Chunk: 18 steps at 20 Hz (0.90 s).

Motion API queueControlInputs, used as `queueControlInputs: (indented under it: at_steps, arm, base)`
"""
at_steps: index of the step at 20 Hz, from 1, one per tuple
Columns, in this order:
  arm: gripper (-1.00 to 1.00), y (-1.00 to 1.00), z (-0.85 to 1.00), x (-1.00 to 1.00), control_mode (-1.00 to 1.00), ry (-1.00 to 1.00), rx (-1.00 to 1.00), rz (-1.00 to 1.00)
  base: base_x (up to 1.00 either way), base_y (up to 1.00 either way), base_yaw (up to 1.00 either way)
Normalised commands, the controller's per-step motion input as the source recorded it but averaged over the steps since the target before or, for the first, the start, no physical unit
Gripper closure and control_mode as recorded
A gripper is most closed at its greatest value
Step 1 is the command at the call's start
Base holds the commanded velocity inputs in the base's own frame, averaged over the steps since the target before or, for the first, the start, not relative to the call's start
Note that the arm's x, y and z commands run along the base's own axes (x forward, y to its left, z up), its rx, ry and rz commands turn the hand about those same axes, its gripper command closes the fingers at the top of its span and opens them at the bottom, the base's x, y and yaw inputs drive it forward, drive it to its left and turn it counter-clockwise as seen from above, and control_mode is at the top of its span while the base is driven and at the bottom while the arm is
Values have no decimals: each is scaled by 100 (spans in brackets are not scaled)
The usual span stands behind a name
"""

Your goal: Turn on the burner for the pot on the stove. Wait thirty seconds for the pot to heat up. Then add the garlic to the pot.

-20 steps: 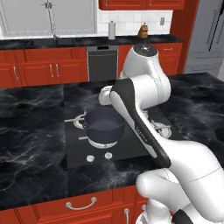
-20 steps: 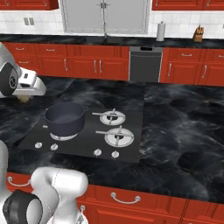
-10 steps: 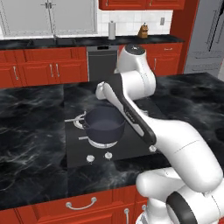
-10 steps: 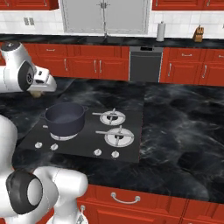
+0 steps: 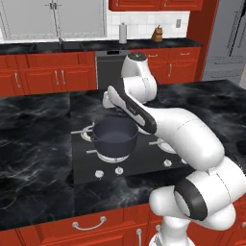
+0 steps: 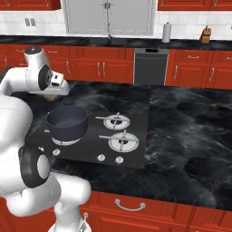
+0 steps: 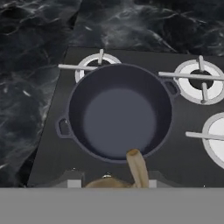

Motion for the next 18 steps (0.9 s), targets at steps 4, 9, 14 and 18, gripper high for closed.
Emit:
queueControlInputs:
  at_steps: [4,9,14,18]
  arm:
    - [100,9,-59,53,-100,14,-5,0]
    - [100,5,-49,47,-100,10,-2,1]
    - [100,2,-44,37,-100,6,0,0]
    - [100,1,-37,9,-100,0,0,1]
  base:
    - [0,0,0]
    - [0,0,0]
    - [0,0,0]
    - [0,0,0]
